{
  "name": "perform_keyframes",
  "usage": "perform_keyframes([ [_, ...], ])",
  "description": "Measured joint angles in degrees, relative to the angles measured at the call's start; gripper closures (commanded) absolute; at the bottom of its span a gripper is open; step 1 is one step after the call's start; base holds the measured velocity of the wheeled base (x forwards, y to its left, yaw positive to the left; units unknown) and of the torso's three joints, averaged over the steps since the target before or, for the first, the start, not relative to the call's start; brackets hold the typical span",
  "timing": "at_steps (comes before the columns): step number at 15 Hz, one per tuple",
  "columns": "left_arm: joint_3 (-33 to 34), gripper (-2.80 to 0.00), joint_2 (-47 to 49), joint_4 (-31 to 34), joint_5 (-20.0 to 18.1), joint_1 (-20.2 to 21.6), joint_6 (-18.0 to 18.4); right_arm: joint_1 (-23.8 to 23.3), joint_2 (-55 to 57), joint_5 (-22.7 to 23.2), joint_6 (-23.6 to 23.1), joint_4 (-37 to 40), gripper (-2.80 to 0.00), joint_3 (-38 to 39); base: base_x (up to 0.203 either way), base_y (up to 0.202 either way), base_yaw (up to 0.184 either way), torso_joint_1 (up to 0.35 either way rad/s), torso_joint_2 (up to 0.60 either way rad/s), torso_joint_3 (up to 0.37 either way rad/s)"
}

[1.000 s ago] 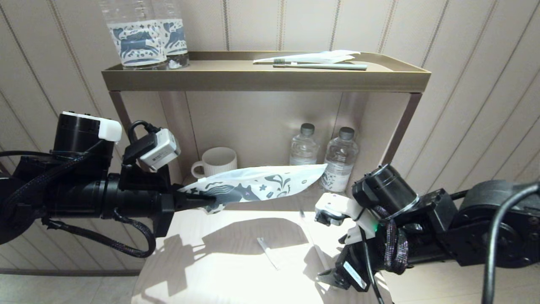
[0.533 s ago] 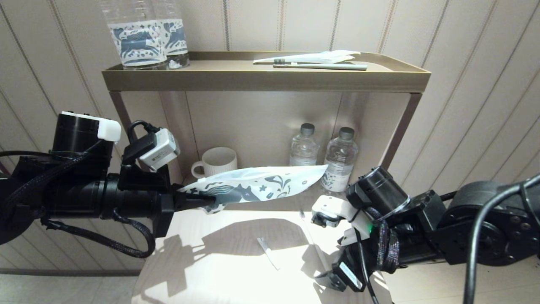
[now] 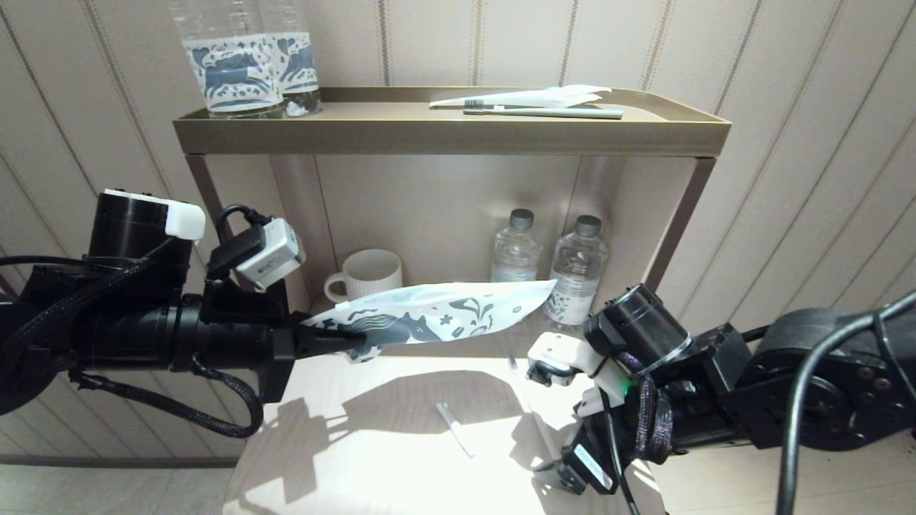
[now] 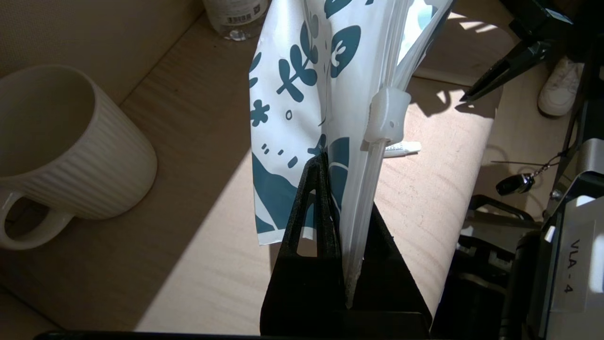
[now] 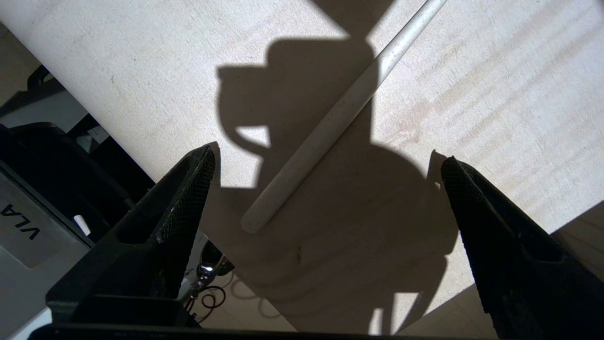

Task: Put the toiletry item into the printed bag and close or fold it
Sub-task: Pick up a toothbrush

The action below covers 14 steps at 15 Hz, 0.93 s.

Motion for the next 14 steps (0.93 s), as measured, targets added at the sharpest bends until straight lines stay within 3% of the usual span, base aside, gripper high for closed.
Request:
perform_keyframes([
  [9,0.16,0.0,-0.01,-0.07,-0.06,0.02,0.04,0.52,1.9,-0.37,0.17,-0.3,-2.8,-0.18,0.0,0.0,0.0,0.0,0.0,0.0],
  [10,0.16,0.0,-0.03,-0.07,-0.05,0.02,0.01,0.52,1.94,-0.38,0.17,-0.3,0.0,-0.18,0.0,0.0,0.0,0.0,0.0,0.0],
  [14,0.16,0.0,-0.06,-0.02,-0.05,0.05,0.02,0.52,2.04,-0.41,0.04,-0.3,0.0,-0.1,0.0,0.0,0.0,0.0,0.0,0.0],
])
